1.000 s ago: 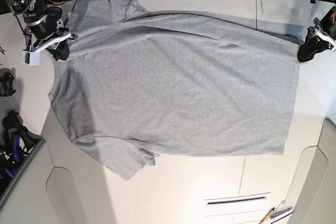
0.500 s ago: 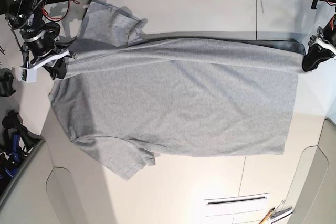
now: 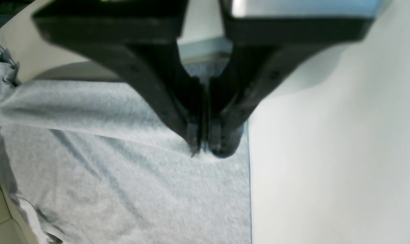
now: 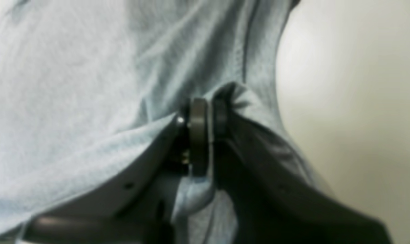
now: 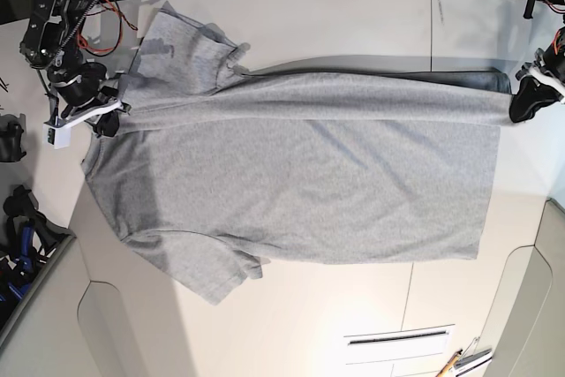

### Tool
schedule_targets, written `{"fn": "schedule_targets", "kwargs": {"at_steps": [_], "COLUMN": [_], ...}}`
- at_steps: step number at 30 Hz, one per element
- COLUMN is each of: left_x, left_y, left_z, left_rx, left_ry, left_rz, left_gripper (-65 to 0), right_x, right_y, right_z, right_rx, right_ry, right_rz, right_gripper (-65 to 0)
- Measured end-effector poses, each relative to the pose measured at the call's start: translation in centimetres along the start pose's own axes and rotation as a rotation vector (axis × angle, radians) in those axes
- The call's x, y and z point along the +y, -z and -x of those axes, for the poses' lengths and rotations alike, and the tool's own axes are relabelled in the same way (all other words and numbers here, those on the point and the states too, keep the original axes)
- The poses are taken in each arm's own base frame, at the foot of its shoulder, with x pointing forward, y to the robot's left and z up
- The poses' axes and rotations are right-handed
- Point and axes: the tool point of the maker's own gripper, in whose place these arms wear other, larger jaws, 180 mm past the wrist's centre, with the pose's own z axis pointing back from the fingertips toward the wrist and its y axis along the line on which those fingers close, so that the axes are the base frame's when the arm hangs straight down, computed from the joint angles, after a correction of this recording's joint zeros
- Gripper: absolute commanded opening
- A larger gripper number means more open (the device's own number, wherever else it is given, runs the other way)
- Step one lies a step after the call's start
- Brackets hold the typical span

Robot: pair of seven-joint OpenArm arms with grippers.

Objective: Fold the T-shirt properly
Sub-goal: 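Lift the shirt by both corners and drag it toward the robot, then release the right gripper and move it along the shirt's side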

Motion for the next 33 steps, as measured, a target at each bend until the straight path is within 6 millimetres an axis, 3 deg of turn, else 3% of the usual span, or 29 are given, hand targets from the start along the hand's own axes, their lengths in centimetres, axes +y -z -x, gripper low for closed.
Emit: {"fn": "schedule_targets", "kwargs": {"at_steps": [7, 8, 11, 13, 22, 27, 29, 33], "left_x": [0.4, 0.4, 0.4, 0.4, 0.4, 0.5, 0.5, 0.5], "left_y": [0.0, 0.0, 0.0, 0.0, 0.0, -0.1, -0.1, -0.1], "left_z": [0.1, 0.1, 0.1, 0.0, -0.1, -0.2, -0.2, -0.2], "left_rx": [0.005, 0.003, 0.004, 0.003, -0.004, -0.003, -0.002, -0.001], "left_ry": [0.029, 0.029, 0.031, 0.031, 0.032, 0.037, 0.038, 0.038], "left_rz": [-0.021, -0.022, -0.023, -0.023, -0.023, -0.025, -0.025, -0.025], "left_gripper": [-65.0, -61.4, -46.9, -43.6, -43.6, -43.6, -43.6, -43.6], "right_x": [0.1, 0.1, 0.2, 0.4, 2.5, 2.5, 2.0, 0.3], "right_y": [0.1, 0.1, -0.1, -0.4, -3.3, -6.6, -8.0, -10.4], "right_z": [-0.2, -0.2, -0.6, -1.3, -6.2, -7.9, -7.4, -3.7], "right_rx": [-0.005, -0.005, -0.012, -0.025, -0.128, -0.141, -0.143, -0.058], "right_ry": [0.0, 0.0, -0.01, -0.025, -0.178, -0.259, -0.268, -0.247], "right_rz": [-0.002, -0.002, 0.0, 0.0, 0.023, 0.085, 0.102, 0.132], "right_gripper": [-65.0, -65.0, -44.4, -36.3, -35.9, -36.0, -36.0, -36.0]}}
